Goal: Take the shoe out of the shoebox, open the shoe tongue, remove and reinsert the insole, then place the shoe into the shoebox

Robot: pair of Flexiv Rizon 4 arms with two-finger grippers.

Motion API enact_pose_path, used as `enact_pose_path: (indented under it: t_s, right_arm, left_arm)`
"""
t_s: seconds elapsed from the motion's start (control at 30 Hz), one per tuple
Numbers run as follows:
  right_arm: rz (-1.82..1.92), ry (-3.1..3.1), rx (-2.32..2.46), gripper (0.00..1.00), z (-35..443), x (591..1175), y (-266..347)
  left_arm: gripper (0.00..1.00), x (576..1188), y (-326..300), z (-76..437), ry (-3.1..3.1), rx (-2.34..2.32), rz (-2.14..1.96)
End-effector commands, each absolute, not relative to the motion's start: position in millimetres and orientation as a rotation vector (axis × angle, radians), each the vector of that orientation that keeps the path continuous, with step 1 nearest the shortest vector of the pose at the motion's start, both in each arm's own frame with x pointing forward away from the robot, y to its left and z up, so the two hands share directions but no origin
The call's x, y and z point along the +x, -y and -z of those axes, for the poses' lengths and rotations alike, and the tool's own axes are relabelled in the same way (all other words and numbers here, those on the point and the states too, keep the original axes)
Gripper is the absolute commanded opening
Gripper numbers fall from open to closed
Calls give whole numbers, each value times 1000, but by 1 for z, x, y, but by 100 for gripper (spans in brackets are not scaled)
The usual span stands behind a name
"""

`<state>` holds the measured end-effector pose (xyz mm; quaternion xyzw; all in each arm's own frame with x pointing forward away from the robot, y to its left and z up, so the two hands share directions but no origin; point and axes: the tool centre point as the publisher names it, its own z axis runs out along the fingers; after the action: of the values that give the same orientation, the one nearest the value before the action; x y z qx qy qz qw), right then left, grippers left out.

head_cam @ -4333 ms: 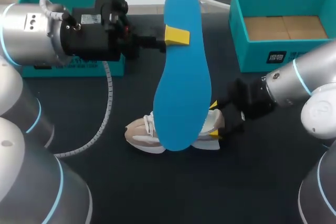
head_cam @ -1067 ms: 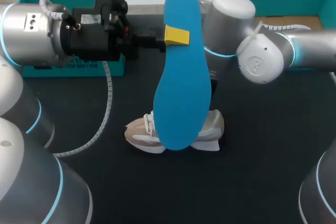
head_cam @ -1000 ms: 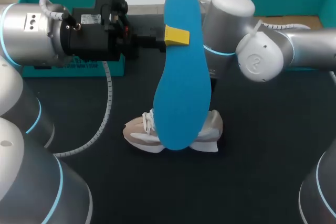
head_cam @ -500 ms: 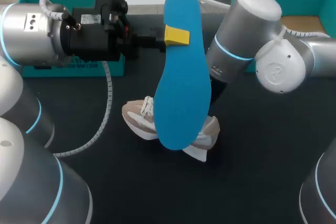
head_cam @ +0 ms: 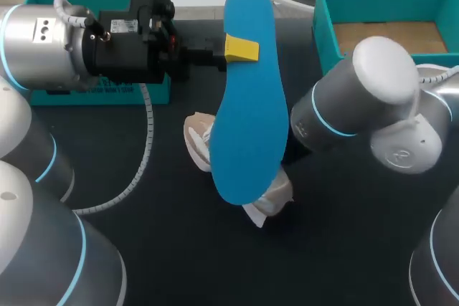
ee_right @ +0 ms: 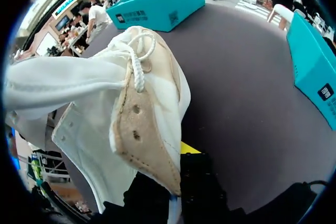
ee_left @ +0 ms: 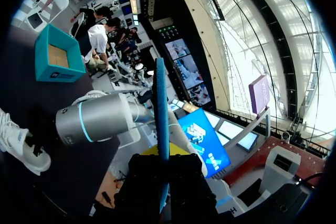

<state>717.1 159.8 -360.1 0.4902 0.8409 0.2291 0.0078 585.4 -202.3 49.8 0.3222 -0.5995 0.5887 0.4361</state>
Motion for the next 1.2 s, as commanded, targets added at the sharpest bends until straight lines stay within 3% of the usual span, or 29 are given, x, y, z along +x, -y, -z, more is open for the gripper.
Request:
enact_pose_path:
  t_s: [0.03,1.2]
  right_arm:
    - [-887,-2312,1655,0,365,719,-160]
    - [-815,-2194,2017,0,376,719,-130]
  left_arm:
    - [0,586,204,-49,1493,801,-1463]
    - [0,586,204,-49,1493,801,-1463]
